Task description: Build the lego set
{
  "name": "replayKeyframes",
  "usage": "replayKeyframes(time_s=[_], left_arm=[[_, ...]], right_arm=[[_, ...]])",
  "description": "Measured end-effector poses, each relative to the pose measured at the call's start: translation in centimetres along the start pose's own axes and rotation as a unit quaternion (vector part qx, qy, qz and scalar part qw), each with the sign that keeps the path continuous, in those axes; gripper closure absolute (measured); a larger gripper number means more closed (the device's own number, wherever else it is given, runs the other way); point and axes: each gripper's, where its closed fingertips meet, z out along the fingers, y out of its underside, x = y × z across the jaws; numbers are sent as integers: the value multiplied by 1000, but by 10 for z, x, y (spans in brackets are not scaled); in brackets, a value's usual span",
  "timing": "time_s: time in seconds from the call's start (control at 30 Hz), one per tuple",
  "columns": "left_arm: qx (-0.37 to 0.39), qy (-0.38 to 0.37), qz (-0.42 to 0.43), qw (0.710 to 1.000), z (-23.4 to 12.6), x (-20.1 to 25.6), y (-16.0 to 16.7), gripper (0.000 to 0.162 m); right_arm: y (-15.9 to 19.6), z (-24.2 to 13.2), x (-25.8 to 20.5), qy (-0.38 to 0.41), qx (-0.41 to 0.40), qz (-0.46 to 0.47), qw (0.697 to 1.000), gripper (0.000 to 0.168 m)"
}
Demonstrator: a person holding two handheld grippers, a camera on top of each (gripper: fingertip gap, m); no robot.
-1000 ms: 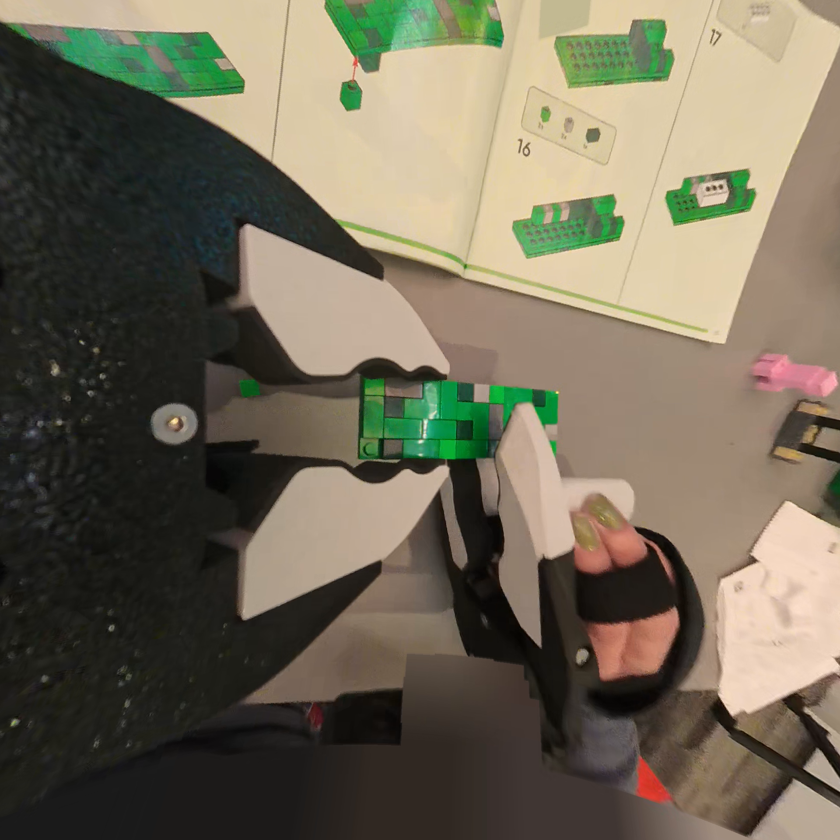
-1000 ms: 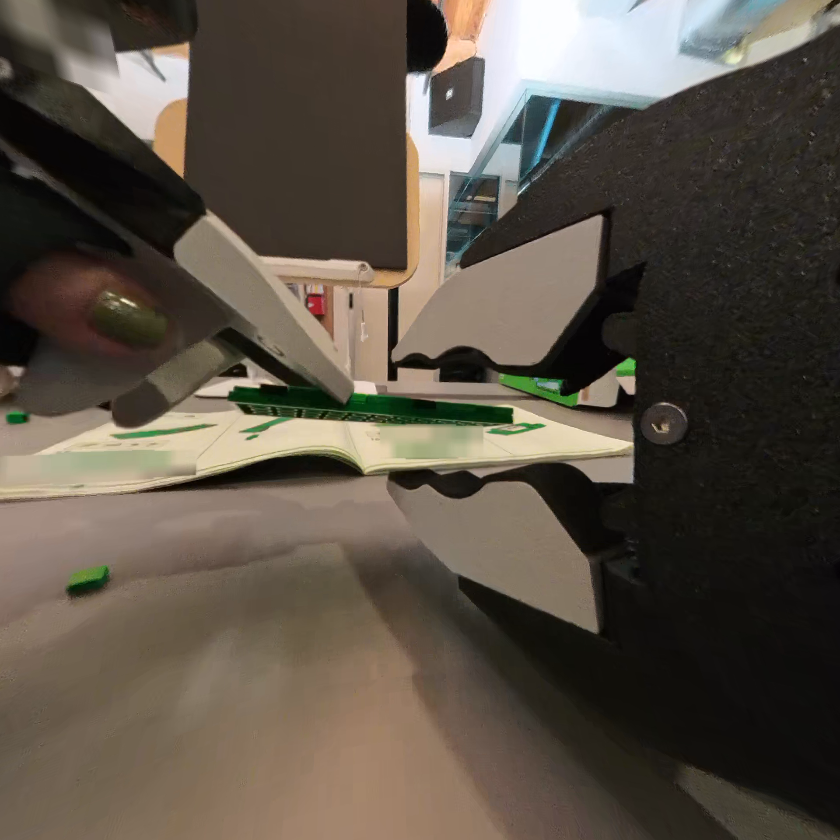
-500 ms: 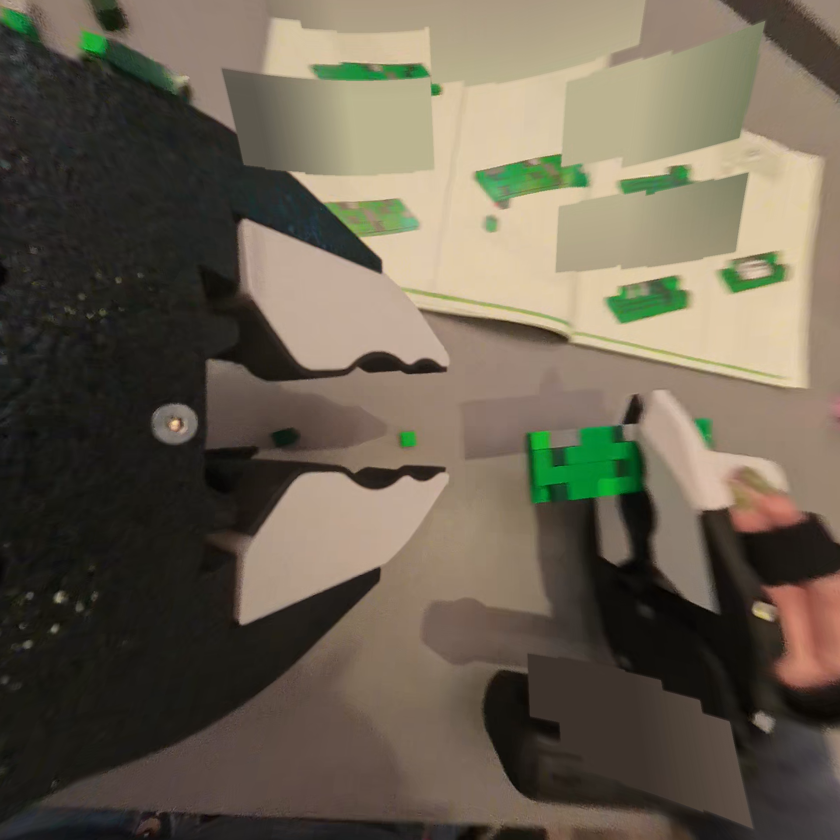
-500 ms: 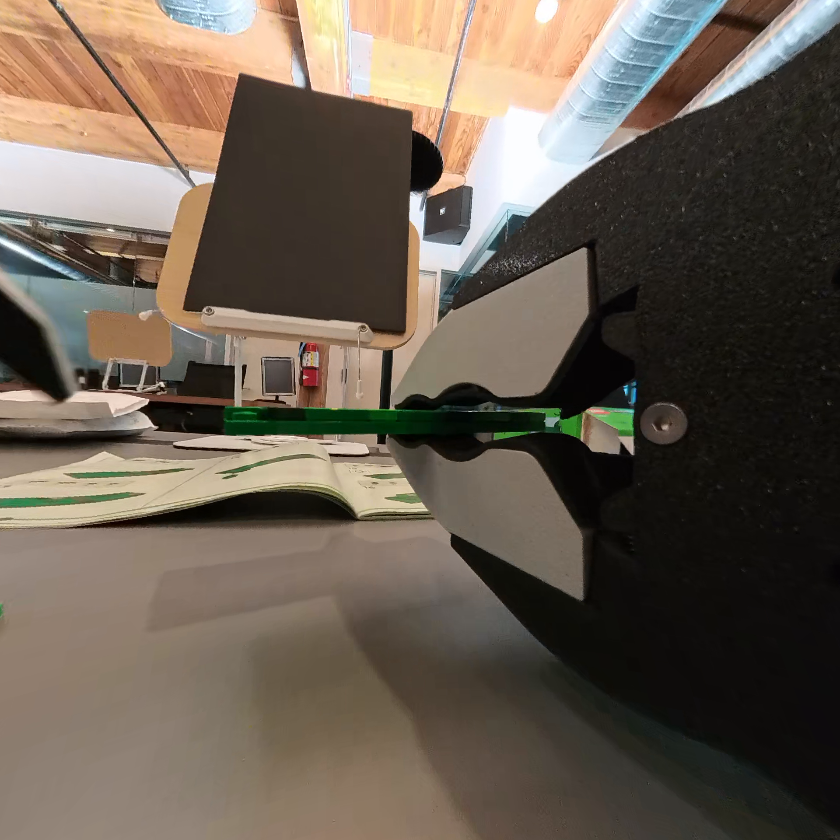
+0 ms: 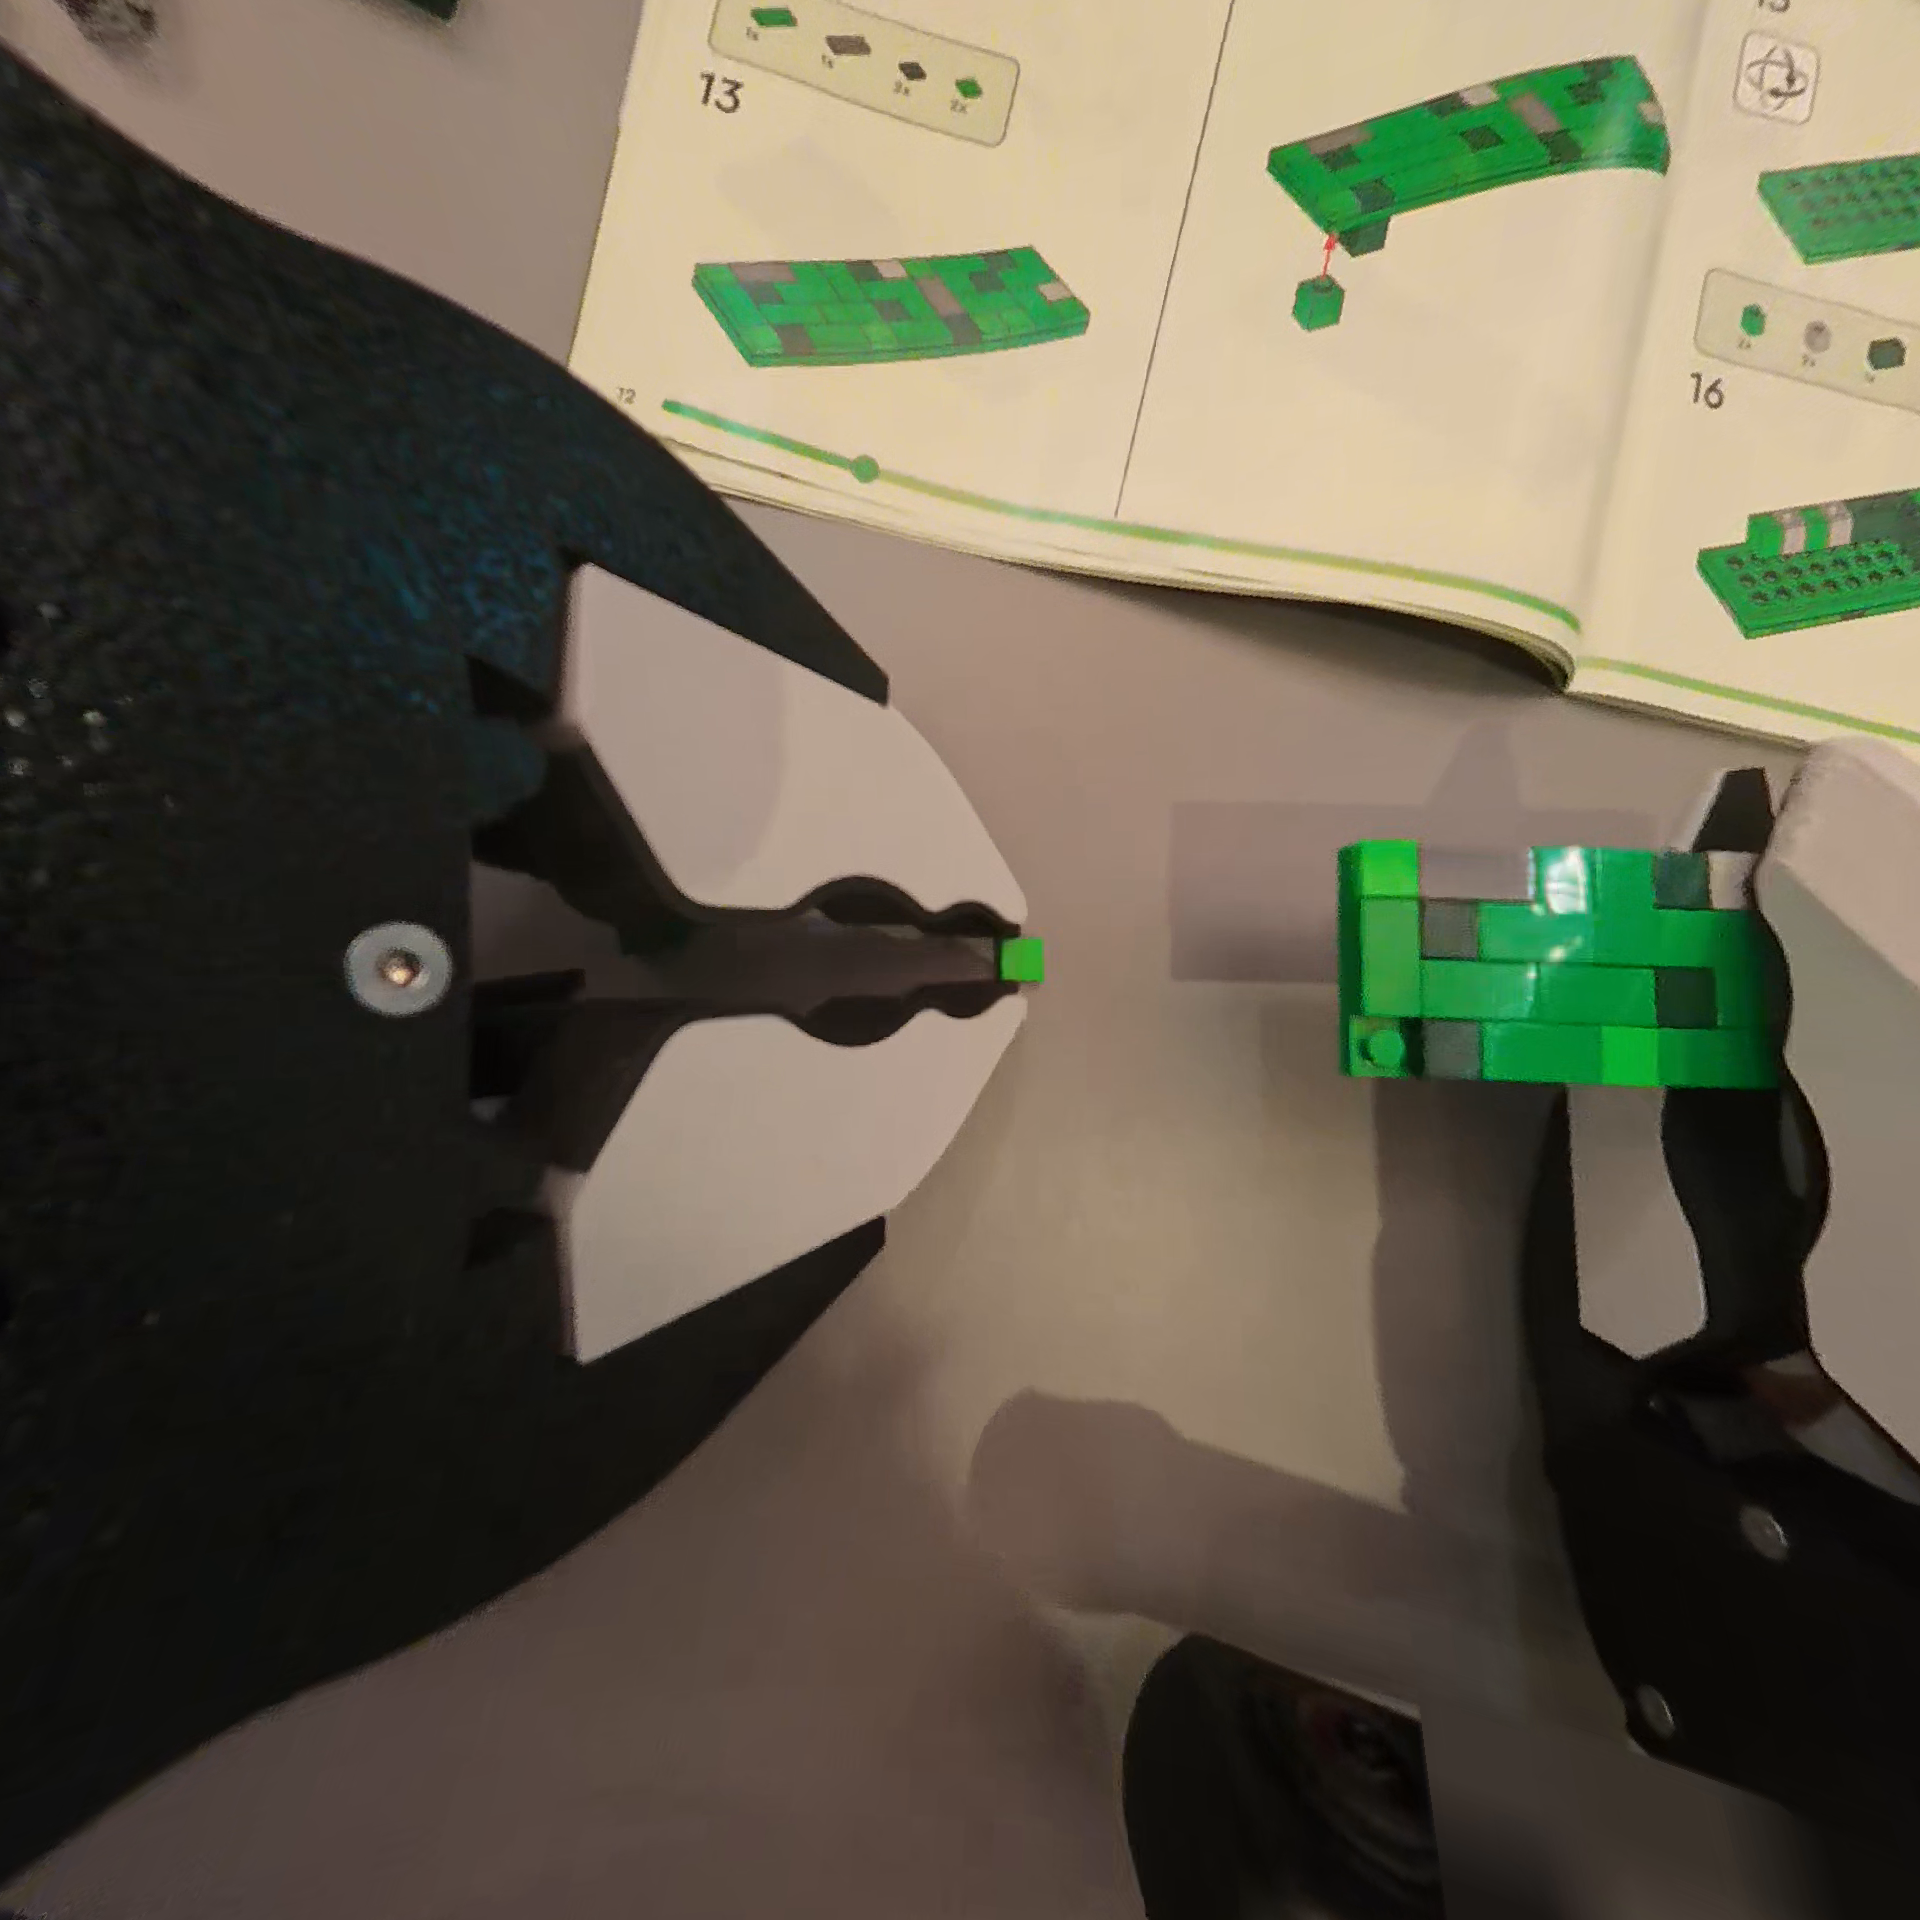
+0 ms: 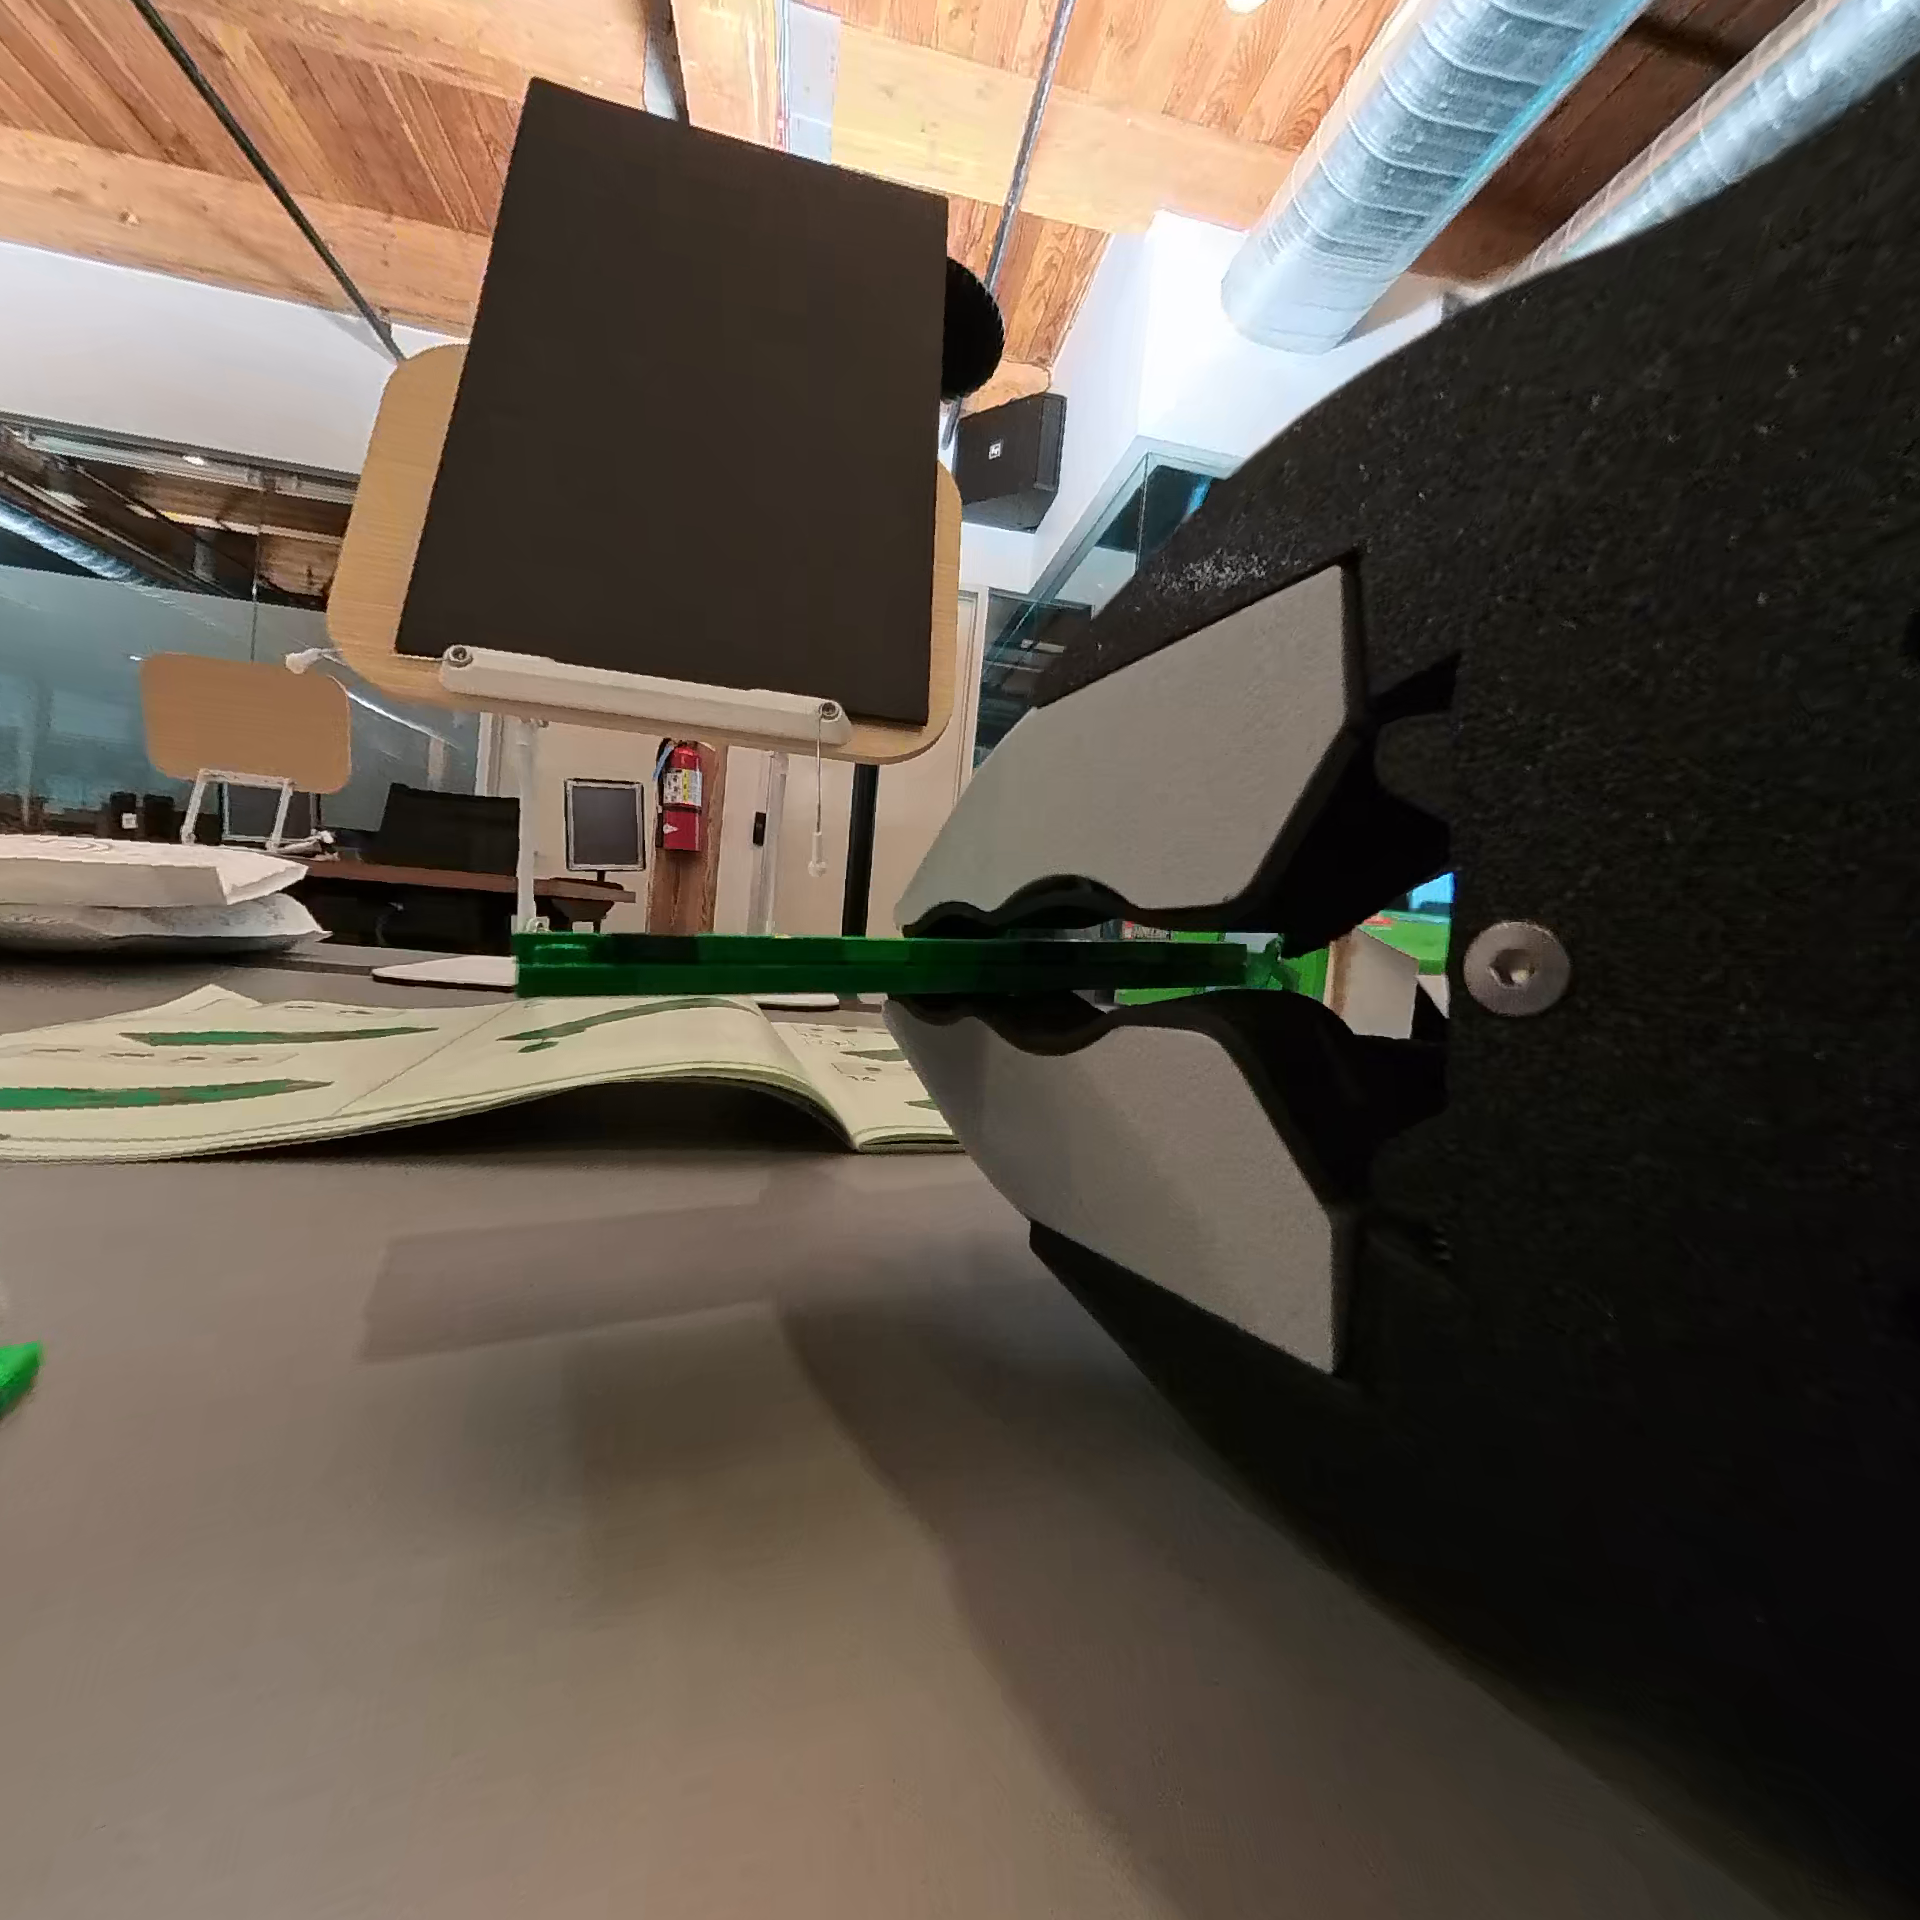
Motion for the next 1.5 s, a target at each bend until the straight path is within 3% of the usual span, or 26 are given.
replayKeyframes(time_s=[0.17, 0.27, 0.4, 0.6, 0.9, 1.13, 1.5], left_arm=[[7, -2, 12, 1000, 1, 2, -3, 155], [17, -10, 18, 1000, 2, 0, -4, 143], [20, 11, 21, 1000, 4, 4, -6, 155], [28, -10, 27, 999, 4, -3, -10, 155], [111, -8, 4, 994, -21, 0, -53, 155], [80, -6, 42, 996, -18, 2, -54, 155], [6, 12, 30, 999, -30, 2, -46, 155]], right_arm=[[-2, 2, -1, -1, -7, -10, 1000, 162], [-1, 3, -2, -5, -10, -7, 1000, 162], [1, 4, -2, -6, -14, -5, 1000, 162], [2, 5, -1, -3, -20, -5, 1000, 162], [3, 7, 2, 9, -49, -36, 998, 162], [-3, 7, 3, 5, -42, -31, 999, 162], [-16, 6, 7, -16, -36, 21, 999, 162]])
